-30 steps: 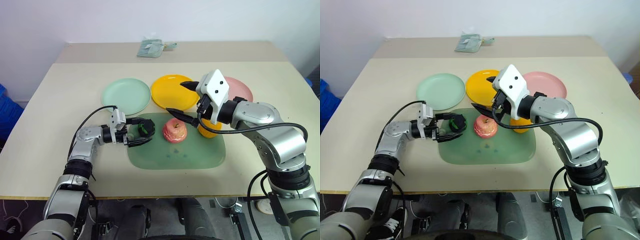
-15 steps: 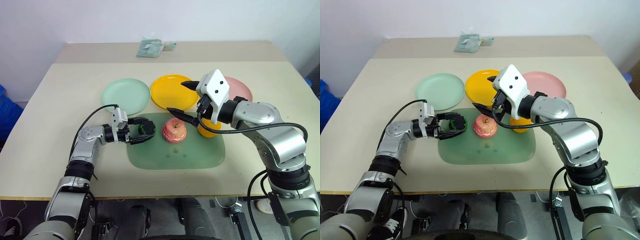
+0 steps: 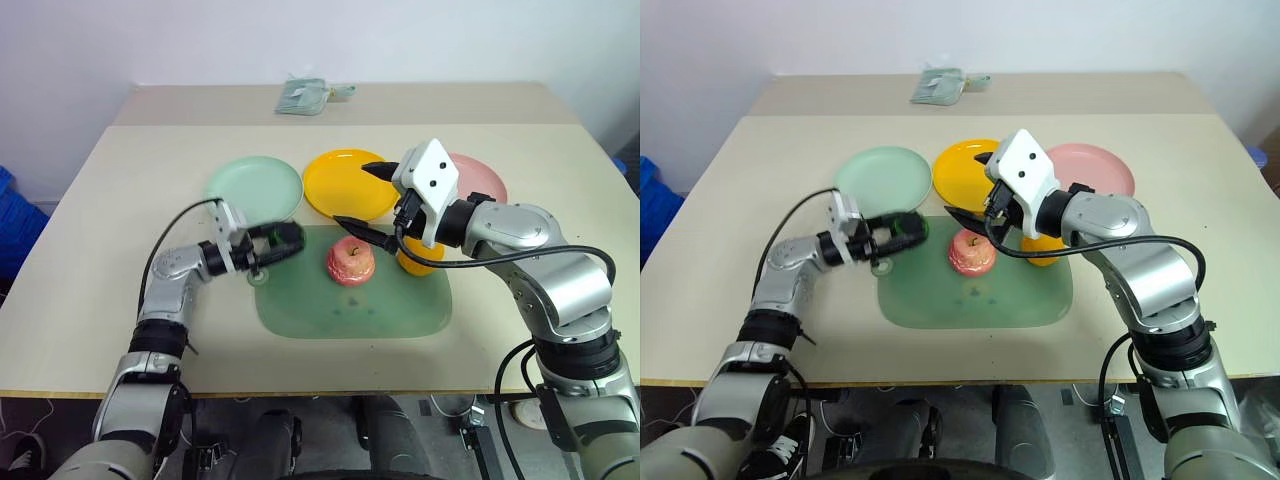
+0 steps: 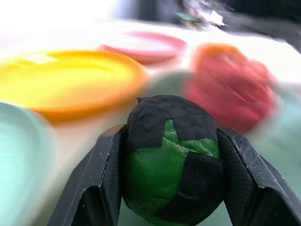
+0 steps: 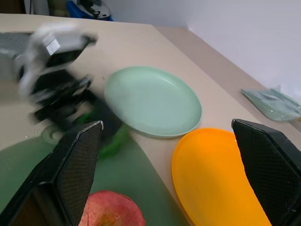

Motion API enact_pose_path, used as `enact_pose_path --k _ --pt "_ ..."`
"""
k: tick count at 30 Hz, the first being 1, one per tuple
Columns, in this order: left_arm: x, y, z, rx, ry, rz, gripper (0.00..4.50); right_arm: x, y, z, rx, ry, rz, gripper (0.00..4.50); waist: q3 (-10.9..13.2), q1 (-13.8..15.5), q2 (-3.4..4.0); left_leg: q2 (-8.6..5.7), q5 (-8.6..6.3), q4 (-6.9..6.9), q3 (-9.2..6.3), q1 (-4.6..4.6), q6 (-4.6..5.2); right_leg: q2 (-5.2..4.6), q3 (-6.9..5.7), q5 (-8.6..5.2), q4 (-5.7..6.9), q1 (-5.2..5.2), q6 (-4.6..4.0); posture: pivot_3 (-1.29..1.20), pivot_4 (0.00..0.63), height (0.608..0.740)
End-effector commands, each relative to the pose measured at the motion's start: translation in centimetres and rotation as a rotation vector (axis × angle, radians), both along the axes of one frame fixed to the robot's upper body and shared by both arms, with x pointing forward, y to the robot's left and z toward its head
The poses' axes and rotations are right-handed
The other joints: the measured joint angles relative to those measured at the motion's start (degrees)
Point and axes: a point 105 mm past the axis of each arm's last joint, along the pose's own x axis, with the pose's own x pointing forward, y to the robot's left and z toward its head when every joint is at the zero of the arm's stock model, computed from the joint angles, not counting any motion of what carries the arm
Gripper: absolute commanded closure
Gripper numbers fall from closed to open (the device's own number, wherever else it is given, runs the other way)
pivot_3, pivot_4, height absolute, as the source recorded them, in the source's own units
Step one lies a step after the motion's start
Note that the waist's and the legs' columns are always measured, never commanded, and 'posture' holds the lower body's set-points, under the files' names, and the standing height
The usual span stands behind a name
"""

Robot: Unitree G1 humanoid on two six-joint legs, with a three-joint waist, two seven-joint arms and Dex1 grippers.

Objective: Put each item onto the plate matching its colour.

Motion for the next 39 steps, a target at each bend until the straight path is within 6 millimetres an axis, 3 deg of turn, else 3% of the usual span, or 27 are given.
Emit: enact_pose_path --k 1,6,9,12,14,16,22,26,30,34,39 --pt "2.6 2.0 3.6 -0.113 -0.061 0.188 1.86 -0.1 0.4 2.2 0.070 -0.065 0.031 0.00 0.0 -0.1 0.00 0.00 0.01 0.00 0.01 0.01 -0.02 0.00 0.00 0.00 0.00 0.00 0.00 0.00 0.150 0.740" --pt "6.3 5.0 4.0 -0.219 0.019 0.519 1.86 1.1 0.5 1.2 0.046 -0.049 -0.002 0.00 0.0 -0.3 0.01 -0.01 0.03 -0.06 0.02 0.03 -0.05 0.01 0.01 0.00 -0.01 0.00 0.00 0.00 0.150 0.740" --pt "6.9 5.1 3.8 -0.200 0.019 0.571 1.86 1.1 0.6 1.0 0.036 -0.048 0.000 0.00 0.0 -0.3 0.01 -0.02 0.03 -0.08 0.03 -0.01 -0.06 0.01 0.01 0.00 -0.02 -0.05 0.00 0.00 0.150 0.740" --pt "7.3 5.2 3.2 -0.168 0.034 0.620 1.05 1.2 0.5 0.8 0.020 -0.049 -0.005 0.00 0.0 -0.3 0.01 -0.03 0.03 -0.09 0.03 -0.09 -0.06 0.00 0.01 0.00 -0.02 -0.13 0.00 0.00 0.150 0.740" --pt "7.1 4.9 3.0 -0.167 0.047 0.577 0.06 1.2 0.4 0.7 0.010 -0.051 -0.009 0.00 0.0 -0.2 0.01 -0.04 0.03 -0.08 0.03 -0.10 -0.07 -0.01 0.01 0.00 -0.02 -0.13 0.00 0.00 0.150 0.740" --pt "6.7 4.4 3.2 -0.193 0.059 0.498 0.06 1.2 0.4 0.6 0.005 -0.047 -0.009 0.00 0.0 -0.2 0.01 -0.04 0.04 -0.08 0.03 -0.10 -0.07 -0.02 0.01 0.00 -0.01 -0.13 0.00 0.00 0.150 0.740" --pt "3.0 3.6 6.5 -0.282 -0.011 0.137 0.06 -1.5 0.1 -1.5 -0.046 0.140 0.119 0.00 0.0 -0.5 0.01 -0.03 0.02 -0.09 0.01 -0.12 -0.04 -0.01 0.01 0.00 -0.03 -0.13 0.00 0.00 0.150 0.740" --pt "-1.1 3.2 6.9 -0.211 -0.002 -0.152 0.06 -1.1 -0.2 -3.0 -0.096 0.209 0.087 0.00 0.0 -1.1 0.01 0.00 0.01 -0.10 0.10 -0.06 -0.02 0.01 0.09 0.00 0.01 -0.16 0.00 0.00 0.150 0.740" --pt "-4.6 3.2 8.7 -0.207 -0.055 -0.341 0.06 -0.5 0.2 -4.8 -0.074 0.308 0.070 0.00 0.0 -0.5 0.01 0.02 0.04 -0.08 0.05 -0.04 -0.07 0.03 0.06 0.00 0.02 -0.17 0.00 0.00 0.150 0.740" --pt "-7.1 3.2 7.7 -0.057 0.003 -0.434 0.06 0.3 0.2 -6.8 -0.102 0.368 0.027 0.00 0.0 -0.5 0.01 0.03 0.06 -0.07 0.02 -0.05 -0.11 0.03 0.04 0.00 0.03 -0.17 0.00 0.00 0.150 0.740" --pt "-9.2 3.4 4.9 0.140 0.067 -0.479 0.06 0.5 0.0 -7.3 -0.090 0.411 0.012 0.00 0.0 -0.5 0.02 0.02 0.05 -0.10 0.05 -0.08 -0.09 0.03 0.05 0.00 0.01 -0.16 0.00 0.00 0.150 0.740"
